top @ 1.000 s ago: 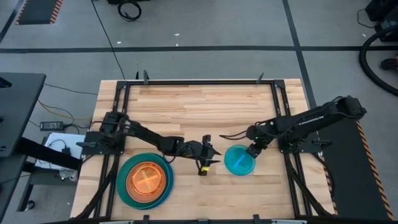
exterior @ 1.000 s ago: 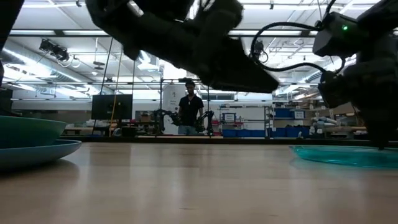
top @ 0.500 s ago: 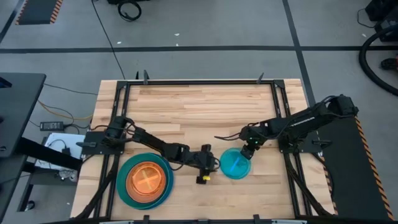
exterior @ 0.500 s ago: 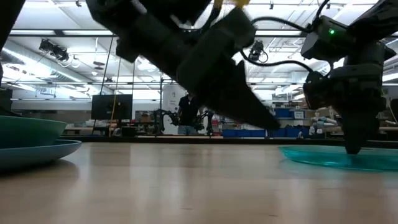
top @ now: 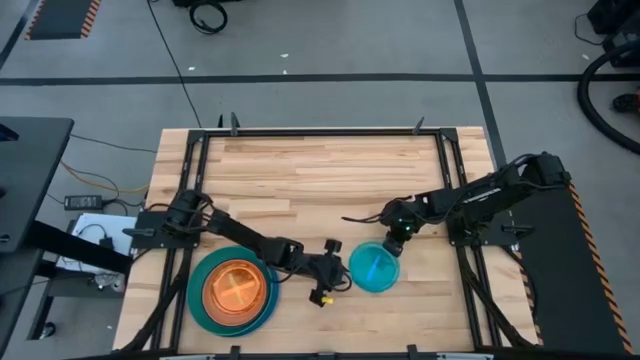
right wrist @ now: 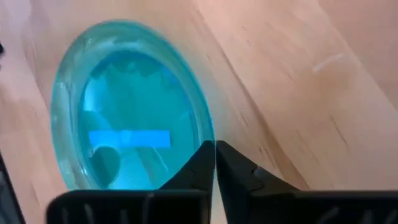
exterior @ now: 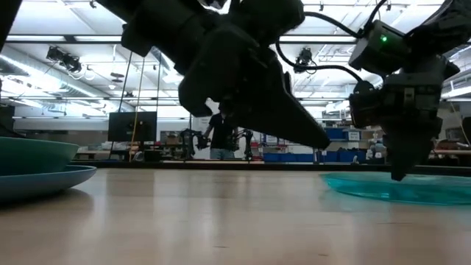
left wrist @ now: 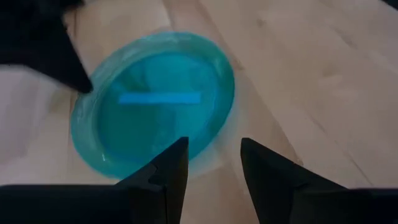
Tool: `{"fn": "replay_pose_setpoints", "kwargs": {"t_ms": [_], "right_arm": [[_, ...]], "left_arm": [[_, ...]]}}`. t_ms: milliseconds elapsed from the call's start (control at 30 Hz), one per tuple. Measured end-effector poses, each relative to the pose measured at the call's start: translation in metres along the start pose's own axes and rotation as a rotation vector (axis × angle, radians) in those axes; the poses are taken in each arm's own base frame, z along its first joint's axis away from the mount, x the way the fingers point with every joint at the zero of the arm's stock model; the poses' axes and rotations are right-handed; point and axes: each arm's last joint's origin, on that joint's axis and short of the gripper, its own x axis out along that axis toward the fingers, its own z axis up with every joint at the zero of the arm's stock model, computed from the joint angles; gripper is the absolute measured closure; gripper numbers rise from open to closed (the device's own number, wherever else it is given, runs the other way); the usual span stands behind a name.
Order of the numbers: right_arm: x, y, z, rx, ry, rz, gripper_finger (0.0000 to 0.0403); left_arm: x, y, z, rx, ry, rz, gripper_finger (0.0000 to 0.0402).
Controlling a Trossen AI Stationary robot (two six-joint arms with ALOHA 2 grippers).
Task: Stack plastic plates
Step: Stack the light blue plate on top of the orange plate
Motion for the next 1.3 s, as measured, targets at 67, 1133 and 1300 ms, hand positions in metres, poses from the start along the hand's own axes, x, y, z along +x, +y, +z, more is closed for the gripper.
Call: {"fn": "replay_pose_setpoints", "kwargs": {"t_ms": [67, 1133, 1300], "right_arm": [[0.001, 0.0, 0.002, -0.019, -0.01, 0.01, 0.0393], [-0.015, -0.01, 0.02, 0.136, 0.021, 0.227, 0.04], [-0.016, -0.009, 0.023, 0.128, 0.01, 0.265, 0.04]], "left_arm": [[0.0, 0.0, 0.001, 0.038, -0.01, 0.001, 0.0246], [-0.008, 0.033, 0.038, 0.994, 0.218, -0.139, 0.0246], [-0.007, 0.034, 0.04, 1.045, 0.204, -0.129, 0.0247]]}}
